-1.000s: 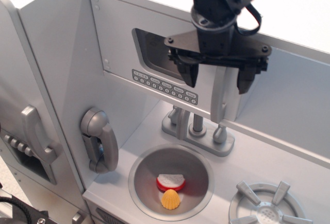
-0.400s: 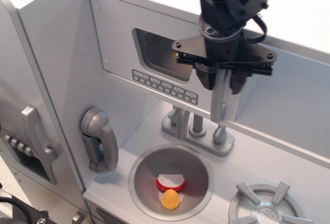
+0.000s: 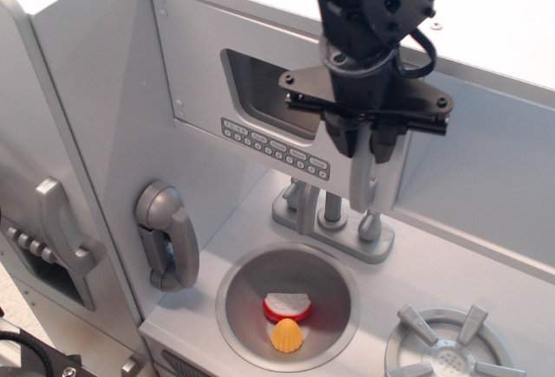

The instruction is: Open microwave

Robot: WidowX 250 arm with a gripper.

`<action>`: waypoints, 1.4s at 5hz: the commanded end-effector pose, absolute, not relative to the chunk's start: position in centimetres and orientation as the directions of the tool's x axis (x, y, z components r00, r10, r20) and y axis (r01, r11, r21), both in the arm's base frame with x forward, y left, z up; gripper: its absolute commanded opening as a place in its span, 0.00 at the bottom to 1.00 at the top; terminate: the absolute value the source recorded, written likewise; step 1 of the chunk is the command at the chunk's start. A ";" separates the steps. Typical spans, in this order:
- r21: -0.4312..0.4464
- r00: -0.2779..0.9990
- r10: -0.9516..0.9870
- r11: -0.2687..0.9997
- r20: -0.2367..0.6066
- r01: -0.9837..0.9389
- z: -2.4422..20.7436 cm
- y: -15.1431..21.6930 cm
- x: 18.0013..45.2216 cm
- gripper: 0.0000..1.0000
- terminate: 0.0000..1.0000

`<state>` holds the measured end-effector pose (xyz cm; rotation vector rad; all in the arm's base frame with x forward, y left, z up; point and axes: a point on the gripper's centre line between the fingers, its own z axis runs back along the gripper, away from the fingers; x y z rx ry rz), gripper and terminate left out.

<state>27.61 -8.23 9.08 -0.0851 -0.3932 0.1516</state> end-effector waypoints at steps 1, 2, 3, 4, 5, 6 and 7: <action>-0.121 0.913 0.148 0.987 0.380 -0.109 11.3 -7.8 24.1 1.00 0.00; -0.102 0.963 0.083 0.993 0.255 -0.058 12.0 -7.2 22.4 1.00 0.00; -0.088 0.992 -0.005 0.996 0.123 0.016 12.7 -8.0 20.3 1.00 0.00; -0.071 0.997 -0.040 0.996 0.062 0.044 12.4 -10.7 19.9 1.00 0.00; -0.098 0.999 -0.039 0.994 0.027 0.041 11.9 -13.9 20.7 1.00 0.00; -0.108 0.994 -0.049 0.992 0.094 0.060 12.2 -16.4 22.7 1.00 0.00; -0.131 0.994 0.020 0.991 0.110 -0.005 13.2 -16.7 26.2 1.00 0.00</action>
